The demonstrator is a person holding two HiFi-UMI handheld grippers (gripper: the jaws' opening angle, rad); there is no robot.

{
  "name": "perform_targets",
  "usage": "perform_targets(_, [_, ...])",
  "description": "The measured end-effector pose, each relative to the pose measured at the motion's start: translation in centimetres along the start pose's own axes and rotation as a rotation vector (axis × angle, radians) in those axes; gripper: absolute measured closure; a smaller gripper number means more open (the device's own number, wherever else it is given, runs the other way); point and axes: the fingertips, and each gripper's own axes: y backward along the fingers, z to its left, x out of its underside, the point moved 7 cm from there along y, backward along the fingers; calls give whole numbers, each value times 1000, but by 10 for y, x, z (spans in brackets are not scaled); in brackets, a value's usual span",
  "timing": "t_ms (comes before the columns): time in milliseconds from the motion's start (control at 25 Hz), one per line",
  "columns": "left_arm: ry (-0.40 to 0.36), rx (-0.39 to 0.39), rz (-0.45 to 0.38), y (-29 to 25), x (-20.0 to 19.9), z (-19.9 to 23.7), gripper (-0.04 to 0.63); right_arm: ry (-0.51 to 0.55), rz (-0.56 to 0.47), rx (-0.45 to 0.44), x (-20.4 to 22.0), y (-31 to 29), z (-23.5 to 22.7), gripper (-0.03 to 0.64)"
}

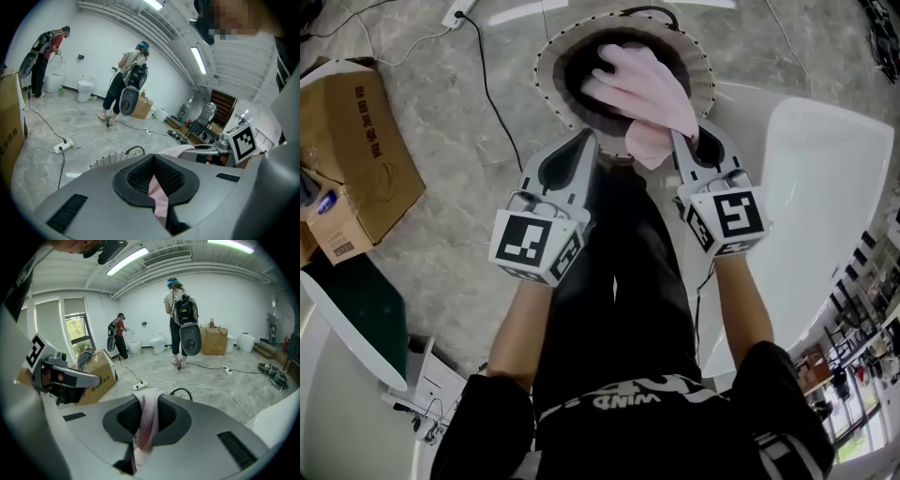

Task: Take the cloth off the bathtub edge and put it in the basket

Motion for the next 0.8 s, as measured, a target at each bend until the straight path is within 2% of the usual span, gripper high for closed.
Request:
perform_targets(80, [4, 8, 7, 1, 5, -5, 581, 11, 29, 40, 7, -2, 1, 596])
perform_targets(200, [11, 22, 22, 4, 10, -11, 581, -9, 94, 93, 20, -5, 1, 483])
perform_targets(400, [13, 31, 44, 14, 13, -14, 581, -44, 175, 115, 37, 0, 2, 393])
perform_targets(520, [16, 28, 54, 17, 14, -13, 581, -60, 211, 110, 45, 1, 2, 374])
perform_targets(800, [23, 28, 57, 11, 17, -10, 581, -55, 170, 116, 40, -1, 1, 373])
